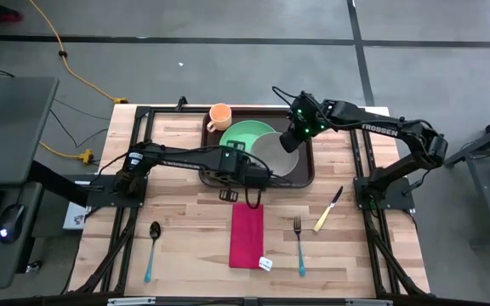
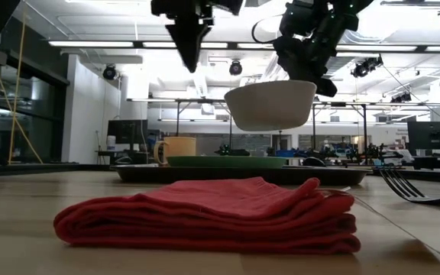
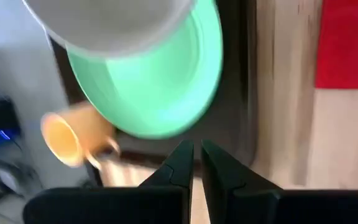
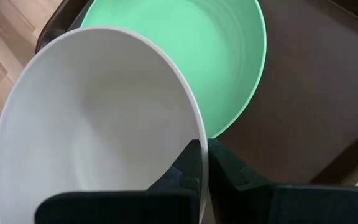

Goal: Set up tray
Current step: Put the gray bowl on top of the green plate to the bottom of the yellow mug

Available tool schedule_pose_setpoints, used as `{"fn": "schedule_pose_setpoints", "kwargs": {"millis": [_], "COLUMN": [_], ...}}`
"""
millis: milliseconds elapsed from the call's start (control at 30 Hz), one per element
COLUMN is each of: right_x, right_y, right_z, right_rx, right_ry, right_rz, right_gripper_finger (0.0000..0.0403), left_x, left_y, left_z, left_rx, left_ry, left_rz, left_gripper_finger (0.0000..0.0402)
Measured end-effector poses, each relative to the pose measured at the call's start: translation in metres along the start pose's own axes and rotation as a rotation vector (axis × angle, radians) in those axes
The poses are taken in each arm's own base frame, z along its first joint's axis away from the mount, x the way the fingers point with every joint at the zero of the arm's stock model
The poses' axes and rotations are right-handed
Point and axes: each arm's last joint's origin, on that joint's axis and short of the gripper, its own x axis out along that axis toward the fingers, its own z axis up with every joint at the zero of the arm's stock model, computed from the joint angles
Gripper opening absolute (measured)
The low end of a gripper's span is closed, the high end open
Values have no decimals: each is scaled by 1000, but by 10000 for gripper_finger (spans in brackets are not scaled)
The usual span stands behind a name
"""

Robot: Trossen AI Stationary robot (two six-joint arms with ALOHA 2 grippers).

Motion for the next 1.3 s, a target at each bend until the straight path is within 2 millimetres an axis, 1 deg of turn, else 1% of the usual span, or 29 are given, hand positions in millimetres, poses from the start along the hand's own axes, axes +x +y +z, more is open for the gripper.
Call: {"fn": "schedule_pose_setpoints", "kwargs": {"millis": [100,300,600,800,900,1000,1067,1200,1300], "right_x": [0,0,0,0,0,0,0,0,-1], "right_y": [0,1,1,1,1,1,2,2,3], "right_z": [0,0,0,0,0,1,1,2,4], "right_rx": [0,-11,-23,-24,-24,-25,-26,-26,-24], "right_ry": [2,3,6,7,4,0,-6,-15,-28], "right_rz": [6,14,26,29,30,33,35,40,49], "right_gripper_finger": [0,0,0,0,0,0,0,0,0], "left_x": [-1,-11,-30,-35,-37,-43,-46,-55,-65], "left_y": [-1,1,11,13,14,18,21,29,33], "left_z": [-1,-7,-19,-23,-24,-33,-41,-61,-77], "left_rx": [-74,-85,-85,-97,-141,-149,-186,-268,-296], "left_ry": [-1,-22,-76,-91,-93,-105,-106,-118,-140], "left_rz": [-57,-149,-155,-150,-155,-169,-170,-175,-177], "left_gripper_finger": [56,56,56,56,56,56,56,56,56]}}
